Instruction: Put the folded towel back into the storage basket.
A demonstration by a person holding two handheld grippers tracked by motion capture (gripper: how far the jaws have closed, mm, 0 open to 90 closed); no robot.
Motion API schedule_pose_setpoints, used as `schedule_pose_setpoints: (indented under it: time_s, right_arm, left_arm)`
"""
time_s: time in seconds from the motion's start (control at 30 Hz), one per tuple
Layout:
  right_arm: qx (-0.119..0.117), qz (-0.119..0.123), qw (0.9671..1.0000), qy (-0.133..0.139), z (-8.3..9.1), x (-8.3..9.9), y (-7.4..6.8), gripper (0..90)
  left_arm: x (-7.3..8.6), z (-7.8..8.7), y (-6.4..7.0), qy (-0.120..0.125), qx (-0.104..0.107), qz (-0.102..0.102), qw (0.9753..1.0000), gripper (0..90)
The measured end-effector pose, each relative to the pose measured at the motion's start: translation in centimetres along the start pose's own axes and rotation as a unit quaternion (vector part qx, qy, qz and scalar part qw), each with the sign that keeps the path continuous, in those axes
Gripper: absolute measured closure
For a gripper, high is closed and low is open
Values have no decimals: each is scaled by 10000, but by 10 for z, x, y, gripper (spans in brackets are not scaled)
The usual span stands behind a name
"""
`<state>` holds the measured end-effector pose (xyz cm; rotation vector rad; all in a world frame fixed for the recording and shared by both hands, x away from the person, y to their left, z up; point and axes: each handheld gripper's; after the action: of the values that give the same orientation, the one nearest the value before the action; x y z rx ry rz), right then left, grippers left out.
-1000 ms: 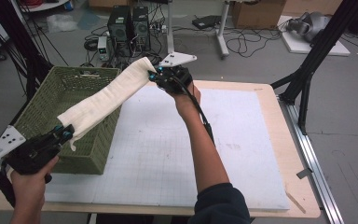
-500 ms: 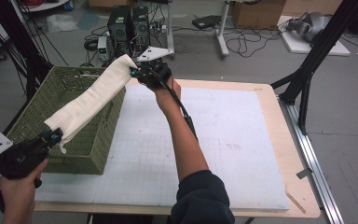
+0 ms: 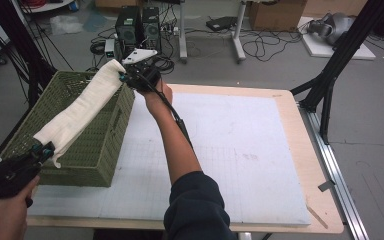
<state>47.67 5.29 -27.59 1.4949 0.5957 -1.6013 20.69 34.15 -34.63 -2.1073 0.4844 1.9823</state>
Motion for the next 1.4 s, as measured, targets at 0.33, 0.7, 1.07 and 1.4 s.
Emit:
schedule_pose_setpoints:
  time_s: [0.33, 0.7, 1.07, 1.4]
  right_arm:
    - [-33, 38, 9999, -115, -31, -3, -11, 814]
    - [-15, 65, 9998, -168, -60, -3, -21, 813]
    - [233, 35, 9994, -265, -88, 12, -32, 425]
    - [-91, -386, 9986, -348, -53, 11, -15, 310]
  left_arm:
    - [3, 6, -8, -104, -232, -24, 9997, 837]
    - [5, 6, -11, -261, -514, -202, 9981, 829]
    - [5, 6, -19, -363, -1147, 181, 9926, 354]
    - [4, 0, -16, -125, -742, 790, 9940, 279]
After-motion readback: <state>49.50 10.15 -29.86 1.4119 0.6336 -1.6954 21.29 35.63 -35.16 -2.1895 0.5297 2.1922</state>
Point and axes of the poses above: each handheld gripper's, and its own axes: z roughly backward along the jaws, x roughly out of its underside, y roughly to its right, and after that the axes turned 11 degrees about y, right-handed
